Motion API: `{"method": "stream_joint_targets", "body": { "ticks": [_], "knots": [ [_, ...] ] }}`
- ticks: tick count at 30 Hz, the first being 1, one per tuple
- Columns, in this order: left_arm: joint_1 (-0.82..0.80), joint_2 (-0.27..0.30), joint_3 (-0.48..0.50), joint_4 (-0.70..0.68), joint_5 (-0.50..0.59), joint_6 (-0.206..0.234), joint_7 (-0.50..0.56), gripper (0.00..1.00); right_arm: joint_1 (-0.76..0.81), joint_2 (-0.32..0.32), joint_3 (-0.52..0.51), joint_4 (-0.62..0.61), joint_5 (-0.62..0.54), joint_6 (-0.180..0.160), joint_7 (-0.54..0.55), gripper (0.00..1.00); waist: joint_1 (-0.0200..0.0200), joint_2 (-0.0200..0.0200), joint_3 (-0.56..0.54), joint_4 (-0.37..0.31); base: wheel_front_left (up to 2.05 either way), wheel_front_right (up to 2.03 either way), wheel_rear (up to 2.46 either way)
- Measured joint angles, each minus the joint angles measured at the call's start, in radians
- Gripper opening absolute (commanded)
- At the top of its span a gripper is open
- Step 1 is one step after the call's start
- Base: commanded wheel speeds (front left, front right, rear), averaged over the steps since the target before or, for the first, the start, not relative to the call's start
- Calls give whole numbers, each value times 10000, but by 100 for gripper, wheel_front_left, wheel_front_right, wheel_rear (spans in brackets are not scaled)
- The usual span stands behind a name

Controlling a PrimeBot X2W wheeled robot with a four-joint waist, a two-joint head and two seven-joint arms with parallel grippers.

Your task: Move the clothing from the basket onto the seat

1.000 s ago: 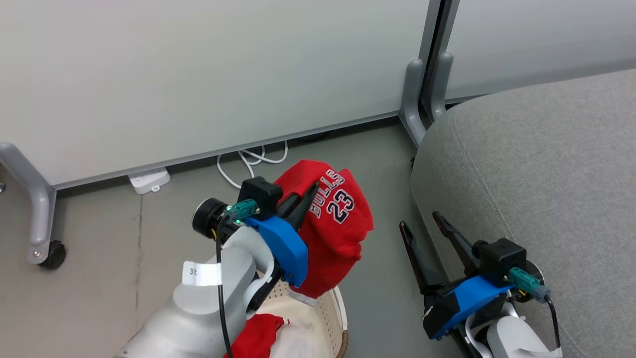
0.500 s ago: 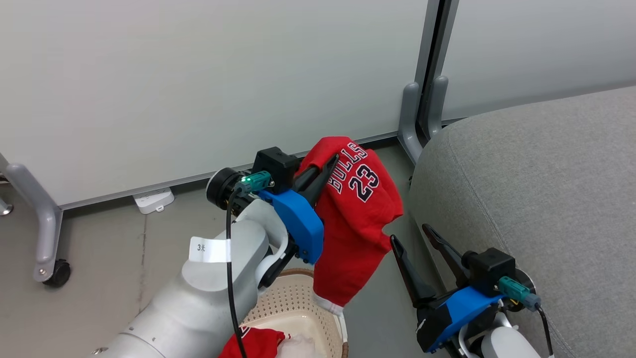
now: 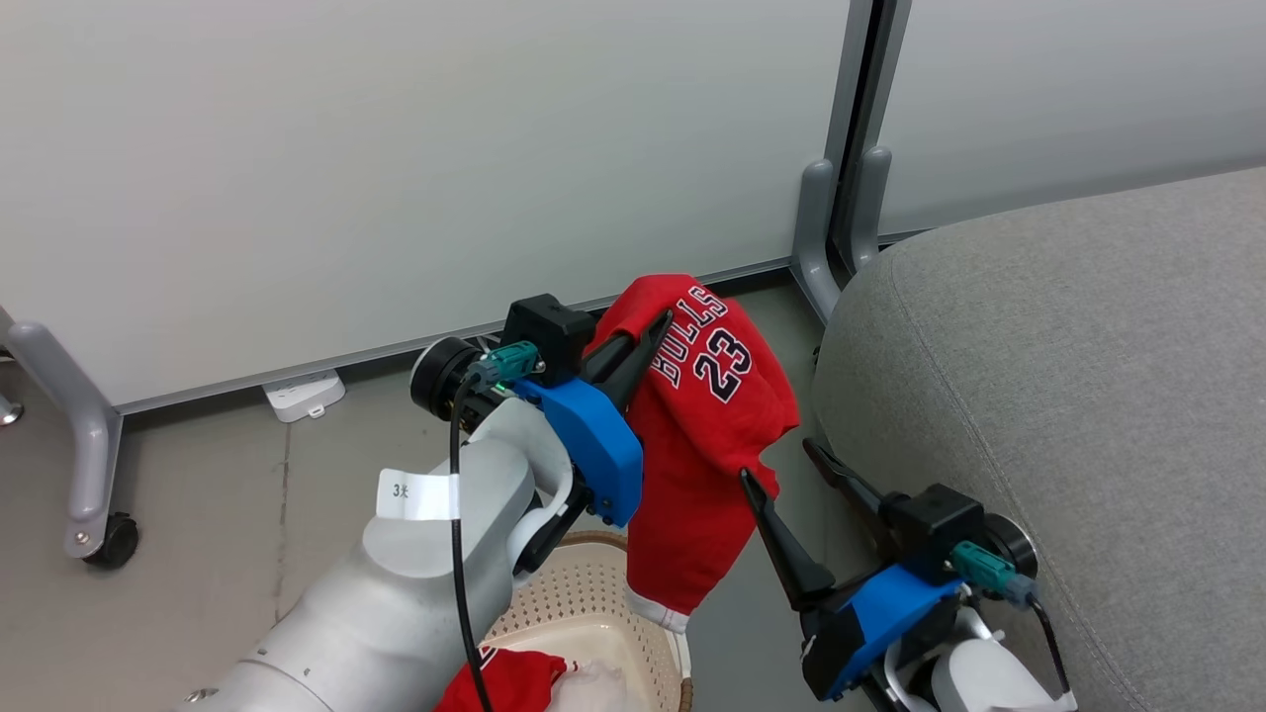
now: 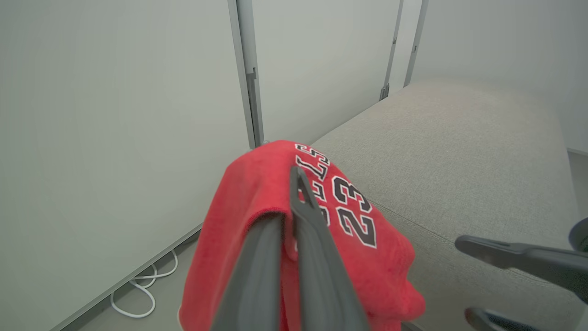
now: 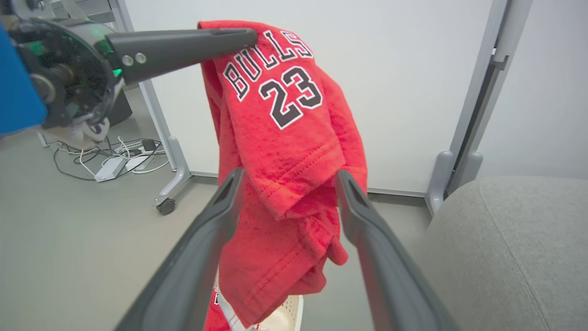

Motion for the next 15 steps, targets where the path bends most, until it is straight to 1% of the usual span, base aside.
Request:
{"method": "stream_joint_targets", "body": {
  "ticks": [4, 7, 15],
  "knots": [
    [-25, -29, -50, 54, -67, 0, -17, 0, -432, 0, 366, 134, -211, 0, 184, 100, 1, 0, 16, -17, 0, 0, 0],
    [-32, -81, -132, 59, -134, 0, -31, 0, -824, 0, 550, 514, -376, 0, 324, 100, 1, -1, -2, -8, 0, 0, 0],
    [-50, -217, -364, -56, -347, 0, -13, 0, -1843, 0, 959, 2100, -780, 0, 476, 100, 1, 0, -109, 121, 0, 0, 0]
  ]
}}
